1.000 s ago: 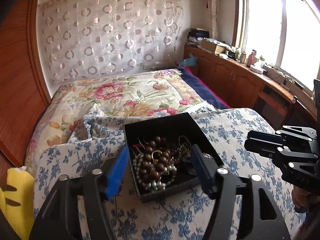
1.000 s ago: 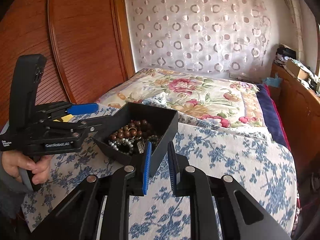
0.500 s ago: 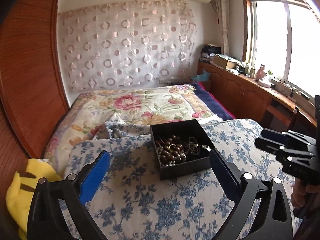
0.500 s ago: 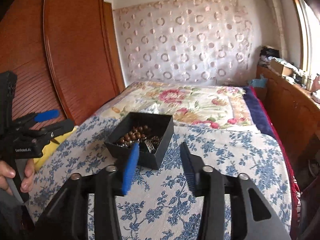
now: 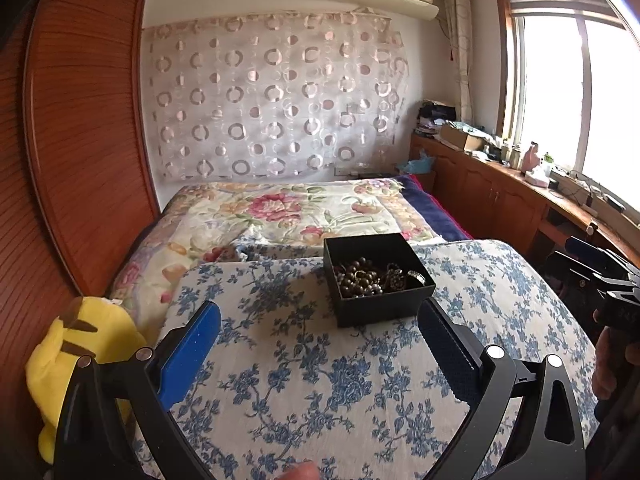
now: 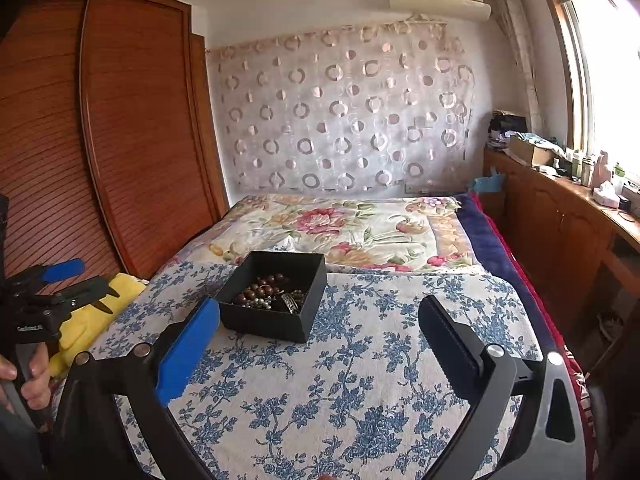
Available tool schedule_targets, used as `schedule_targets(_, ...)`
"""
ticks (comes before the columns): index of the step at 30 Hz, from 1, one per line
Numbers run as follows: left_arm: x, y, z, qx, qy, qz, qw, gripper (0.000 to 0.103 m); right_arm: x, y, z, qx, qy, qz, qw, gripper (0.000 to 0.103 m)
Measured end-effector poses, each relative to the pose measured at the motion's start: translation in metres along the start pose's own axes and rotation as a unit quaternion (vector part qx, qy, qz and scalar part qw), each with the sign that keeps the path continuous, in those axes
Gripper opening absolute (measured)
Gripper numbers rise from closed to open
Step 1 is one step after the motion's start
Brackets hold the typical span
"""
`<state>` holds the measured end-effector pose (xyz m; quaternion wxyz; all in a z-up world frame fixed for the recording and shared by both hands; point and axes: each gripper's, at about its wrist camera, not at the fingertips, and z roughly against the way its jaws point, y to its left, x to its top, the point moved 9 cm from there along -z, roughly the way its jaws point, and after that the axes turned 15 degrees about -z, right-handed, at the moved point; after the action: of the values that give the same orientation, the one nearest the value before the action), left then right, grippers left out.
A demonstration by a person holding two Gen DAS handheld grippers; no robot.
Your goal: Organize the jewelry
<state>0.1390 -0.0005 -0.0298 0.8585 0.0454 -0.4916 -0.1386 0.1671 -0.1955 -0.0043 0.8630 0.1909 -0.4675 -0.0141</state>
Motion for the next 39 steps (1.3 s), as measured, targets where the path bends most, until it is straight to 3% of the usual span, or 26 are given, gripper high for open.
schedule_targets(39,-0.005,-0.003,0.004,0.005,-0.003,0.004,1.0,0.095,-0.01,0.004,0.01,0.003,0.002,0.0,1.0,0.1)
